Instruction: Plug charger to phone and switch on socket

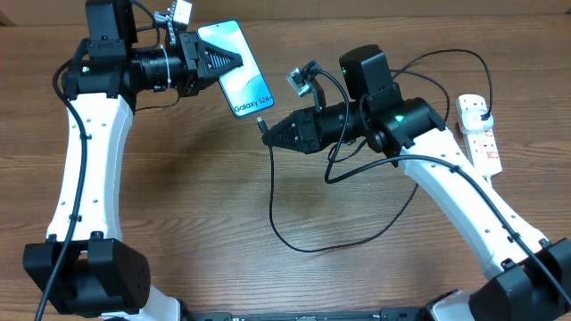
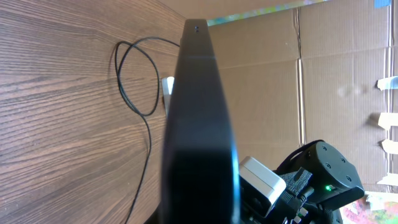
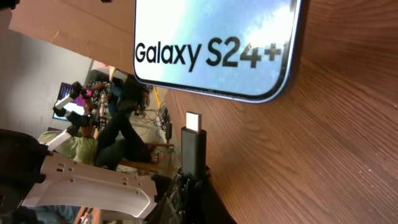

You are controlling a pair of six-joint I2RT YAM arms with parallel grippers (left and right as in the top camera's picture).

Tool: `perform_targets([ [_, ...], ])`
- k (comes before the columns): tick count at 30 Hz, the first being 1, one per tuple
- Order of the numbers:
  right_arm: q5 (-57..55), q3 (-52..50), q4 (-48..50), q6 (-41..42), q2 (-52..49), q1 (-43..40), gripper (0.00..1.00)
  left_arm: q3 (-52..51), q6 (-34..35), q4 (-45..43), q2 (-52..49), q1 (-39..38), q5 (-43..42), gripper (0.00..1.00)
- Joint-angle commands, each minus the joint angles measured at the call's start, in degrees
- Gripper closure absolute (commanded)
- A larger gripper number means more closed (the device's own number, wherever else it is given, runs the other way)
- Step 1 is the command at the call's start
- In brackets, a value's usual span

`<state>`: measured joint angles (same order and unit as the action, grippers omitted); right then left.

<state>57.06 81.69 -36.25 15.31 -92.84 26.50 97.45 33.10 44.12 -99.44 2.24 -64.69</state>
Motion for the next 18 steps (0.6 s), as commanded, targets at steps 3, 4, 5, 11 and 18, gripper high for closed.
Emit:
perform_targets([
  [3, 1.1, 0.9, 1.4, -0.5, 1.7, -0.2, 0.96, 0.3, 0.3, -0.2, 0.1, -0.4, -2.3, 0.96],
  [4, 1.0, 0.9, 1.6, -0.5, 1.7, -0.2, 0.96, 0.3, 0.3, -0.1, 0.1, -0.4, -2.3, 0.96],
  [5, 1.0, 0.9, 1.7, -0.5, 1.7, -0.2, 0.96, 0.3, 0.1, -0.1, 0.1, -0.5, -2.3, 0.96],
  [11, 1.0, 0.9, 1.9, -0.5, 1.7, -0.2, 0.96, 0.3, 0.1, 0.0, 0.1, -0.5, -2.3, 0.96],
  [18, 0.9, 0.9, 1.9, -0.5, 1.7, -0.2, 0.96, 0.3, 0.1, 0.0, 0.1, -1.6, -2.3, 0.96],
])
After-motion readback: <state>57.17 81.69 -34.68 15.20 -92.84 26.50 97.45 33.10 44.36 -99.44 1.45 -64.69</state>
